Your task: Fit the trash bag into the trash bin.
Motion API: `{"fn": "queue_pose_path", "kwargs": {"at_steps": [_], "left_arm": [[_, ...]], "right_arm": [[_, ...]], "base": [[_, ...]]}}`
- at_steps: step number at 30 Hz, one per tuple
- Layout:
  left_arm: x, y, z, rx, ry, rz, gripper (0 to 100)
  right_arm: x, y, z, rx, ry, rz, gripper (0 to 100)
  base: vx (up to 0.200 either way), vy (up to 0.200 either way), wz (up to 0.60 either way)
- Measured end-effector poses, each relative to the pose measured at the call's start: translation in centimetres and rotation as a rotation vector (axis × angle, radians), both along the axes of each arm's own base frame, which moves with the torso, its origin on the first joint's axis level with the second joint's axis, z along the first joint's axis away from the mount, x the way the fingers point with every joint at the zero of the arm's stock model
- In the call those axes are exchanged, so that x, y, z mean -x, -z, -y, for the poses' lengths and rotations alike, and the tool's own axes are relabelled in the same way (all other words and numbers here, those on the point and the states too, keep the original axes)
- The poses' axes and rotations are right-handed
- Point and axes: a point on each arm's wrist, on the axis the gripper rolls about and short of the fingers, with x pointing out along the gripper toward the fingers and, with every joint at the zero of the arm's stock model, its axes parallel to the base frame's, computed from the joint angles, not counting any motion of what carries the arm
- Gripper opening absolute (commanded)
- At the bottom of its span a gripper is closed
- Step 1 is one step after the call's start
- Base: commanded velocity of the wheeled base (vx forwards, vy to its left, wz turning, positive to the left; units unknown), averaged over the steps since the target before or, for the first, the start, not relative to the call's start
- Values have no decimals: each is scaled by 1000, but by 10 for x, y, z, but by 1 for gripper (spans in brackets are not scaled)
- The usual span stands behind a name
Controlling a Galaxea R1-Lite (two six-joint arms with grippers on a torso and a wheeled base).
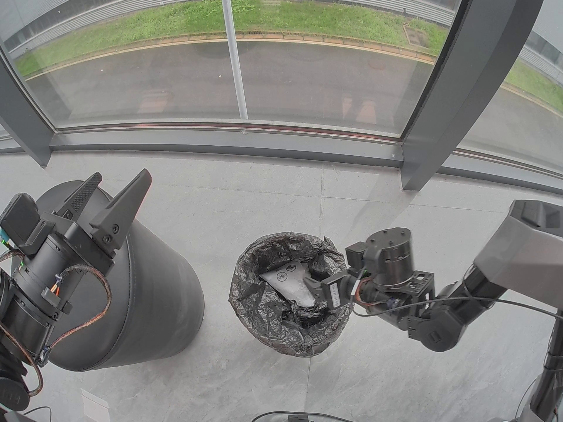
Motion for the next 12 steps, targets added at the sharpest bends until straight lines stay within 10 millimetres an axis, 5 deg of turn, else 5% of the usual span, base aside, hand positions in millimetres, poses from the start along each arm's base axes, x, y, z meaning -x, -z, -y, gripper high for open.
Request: {"fn": "queue_pose_path", "kwargs": {"at_steps": [12], "left_arm": [[-1,1,0,-4,-1,-5,100]], "right_arm": [[54,-7,103,73,175,136,100]], "base": [[0,0,0]]}}
